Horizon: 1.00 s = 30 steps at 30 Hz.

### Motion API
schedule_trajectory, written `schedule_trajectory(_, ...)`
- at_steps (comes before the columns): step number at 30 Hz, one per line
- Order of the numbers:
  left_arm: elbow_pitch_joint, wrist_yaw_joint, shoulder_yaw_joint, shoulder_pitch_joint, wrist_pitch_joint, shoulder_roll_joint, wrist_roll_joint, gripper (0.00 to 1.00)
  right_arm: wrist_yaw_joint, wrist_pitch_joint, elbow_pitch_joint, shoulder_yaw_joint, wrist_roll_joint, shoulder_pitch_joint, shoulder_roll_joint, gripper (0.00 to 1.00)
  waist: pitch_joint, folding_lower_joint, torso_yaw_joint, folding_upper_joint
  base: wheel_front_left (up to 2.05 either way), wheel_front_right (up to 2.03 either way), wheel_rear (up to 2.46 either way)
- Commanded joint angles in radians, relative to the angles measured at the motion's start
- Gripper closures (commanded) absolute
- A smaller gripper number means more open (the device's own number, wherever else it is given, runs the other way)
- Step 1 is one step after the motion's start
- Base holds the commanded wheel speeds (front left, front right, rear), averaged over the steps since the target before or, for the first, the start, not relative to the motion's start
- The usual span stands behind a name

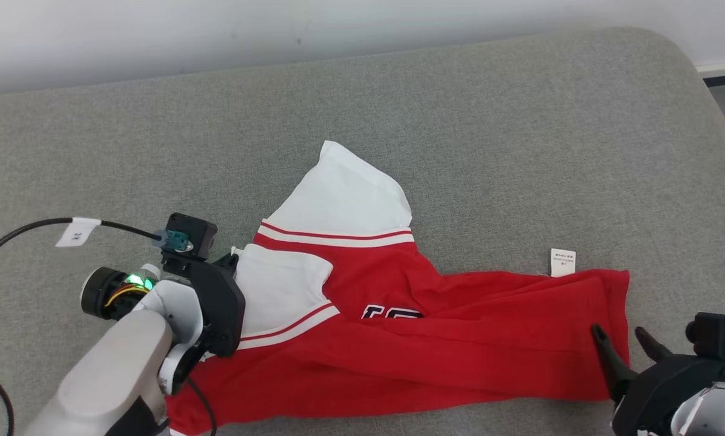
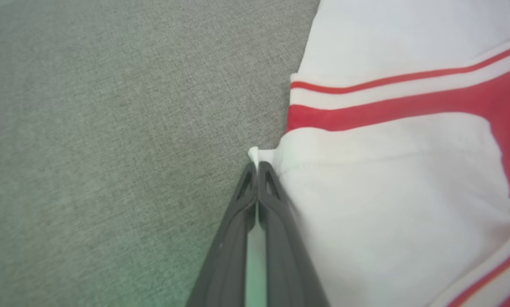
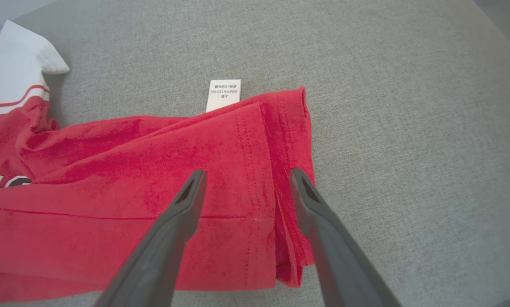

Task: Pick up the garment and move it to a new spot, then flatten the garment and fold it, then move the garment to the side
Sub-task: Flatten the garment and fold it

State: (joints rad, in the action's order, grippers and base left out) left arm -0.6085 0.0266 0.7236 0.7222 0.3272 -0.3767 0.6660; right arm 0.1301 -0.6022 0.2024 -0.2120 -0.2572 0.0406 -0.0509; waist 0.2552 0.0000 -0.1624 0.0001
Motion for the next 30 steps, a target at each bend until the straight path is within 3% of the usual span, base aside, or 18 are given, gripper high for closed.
schedule_trajectory(1, -0.003, 0.003, -0.002, -0.015, -0.001, -0.008, 0.006, 1.00, 0.001, -0.010, 0.005, -0.011, 0.013, -0.010, 0.001, 0.00, -0.005, 0.0000, 0.000, -0.0001, 0.00, 0.00, 0.00)
schedule_trajectory(8, 0.054, 0.004, -0.032, -0.041, 0.004, -0.070, 0.038, 1.00, 0.001, -0.121, 0.050, -0.058, 0.093, -0.046, 0.001, 0.00, -0.014, 0.0000, 0.004, -0.0001, 0.00, 0.00, 0.00)
schedule_trajectory(14, 0.108, -0.012, -0.035, -0.047, 0.017, -0.082, 0.044, 1.00, 0.001, -0.242, -0.023, -0.038, 0.140, -0.103, 0.002, 0.00, 0.005, 0.0000, 0.018, -0.0001, 0.00, 0.00, 0.00)
schedule_trajectory(16, 0.121, -0.016, -0.033, -0.046, 0.021, -0.079, 0.045, 1.00, 0.001, -0.271, -0.030, -0.019, 0.101, -0.105, 0.002, 0.00, 0.011, 0.0000, 0.027, -0.0001, 0.00, 0.00, 0.00)
schedule_trajectory(30, 0.158, -0.033, -0.039, -0.041, 0.019, -0.086, 0.055, 1.00, 0.001, -0.273, 0.047, -0.033, 0.077, -0.008, 0.002, 0.00, 0.038, 0.0000, 0.030, -0.0001, 0.00, 0.00, 0.00)
